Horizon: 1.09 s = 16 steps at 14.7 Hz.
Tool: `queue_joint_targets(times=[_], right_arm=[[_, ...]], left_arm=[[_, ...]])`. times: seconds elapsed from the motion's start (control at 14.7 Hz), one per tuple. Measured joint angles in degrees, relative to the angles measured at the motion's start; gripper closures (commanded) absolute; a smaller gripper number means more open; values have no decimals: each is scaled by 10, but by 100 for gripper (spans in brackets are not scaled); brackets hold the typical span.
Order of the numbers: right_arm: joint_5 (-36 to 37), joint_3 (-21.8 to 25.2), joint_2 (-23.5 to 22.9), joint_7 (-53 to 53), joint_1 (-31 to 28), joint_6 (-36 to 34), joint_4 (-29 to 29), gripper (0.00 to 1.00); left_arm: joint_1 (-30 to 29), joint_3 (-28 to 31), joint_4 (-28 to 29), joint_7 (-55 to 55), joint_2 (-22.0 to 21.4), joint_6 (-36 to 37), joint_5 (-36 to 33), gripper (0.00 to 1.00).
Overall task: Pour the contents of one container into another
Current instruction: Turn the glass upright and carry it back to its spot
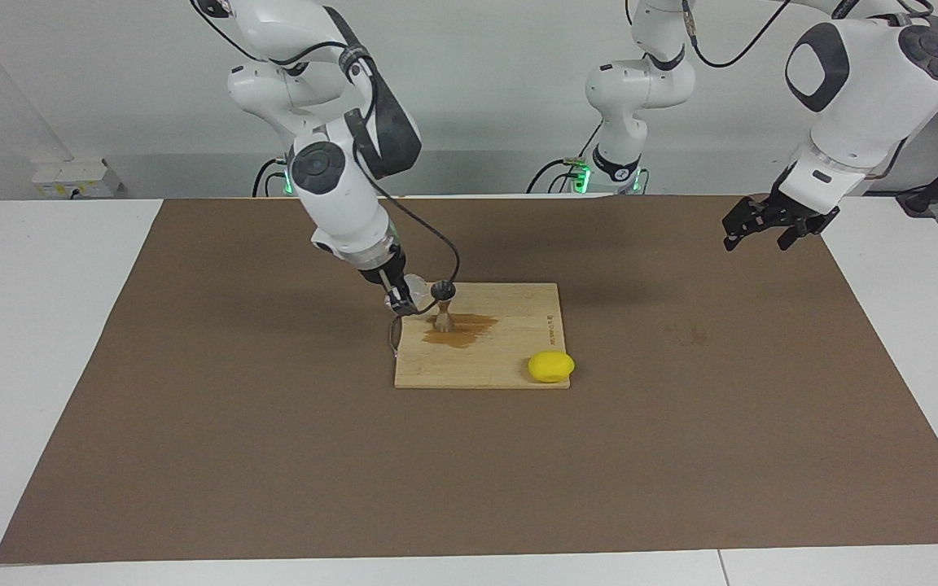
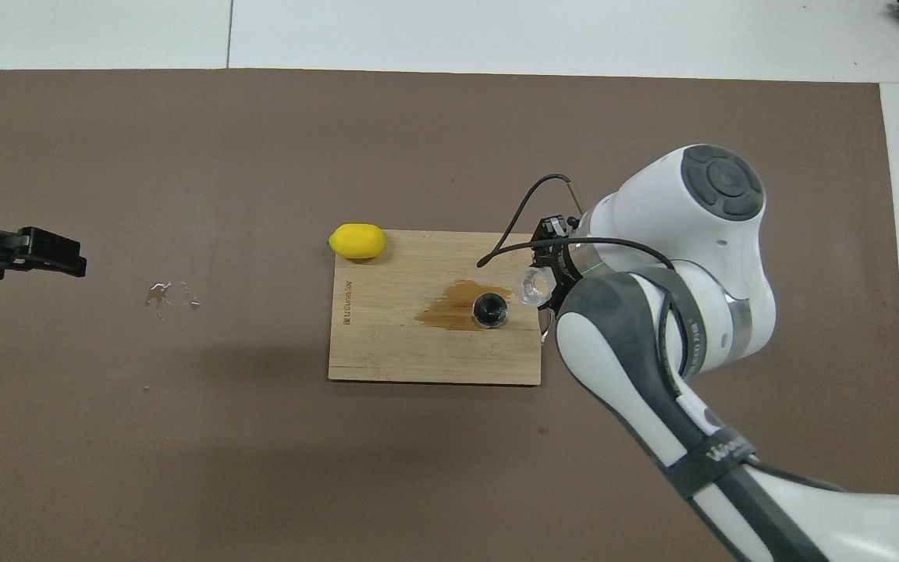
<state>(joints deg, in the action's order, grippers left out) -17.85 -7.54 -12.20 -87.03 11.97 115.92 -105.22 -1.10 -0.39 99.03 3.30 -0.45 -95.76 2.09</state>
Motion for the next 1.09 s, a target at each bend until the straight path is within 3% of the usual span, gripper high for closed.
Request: queue_joint_targets(times=[0.55, 1.09], right_arm=[[-172, 2, -11, 180, -140, 0, -67, 94], [-240, 3, -73, 345, -266, -17, -95, 91]], left_arm=[[0, 0, 0, 0, 0, 0, 0, 0], [0, 0, 0, 0, 0, 0, 0, 0]])
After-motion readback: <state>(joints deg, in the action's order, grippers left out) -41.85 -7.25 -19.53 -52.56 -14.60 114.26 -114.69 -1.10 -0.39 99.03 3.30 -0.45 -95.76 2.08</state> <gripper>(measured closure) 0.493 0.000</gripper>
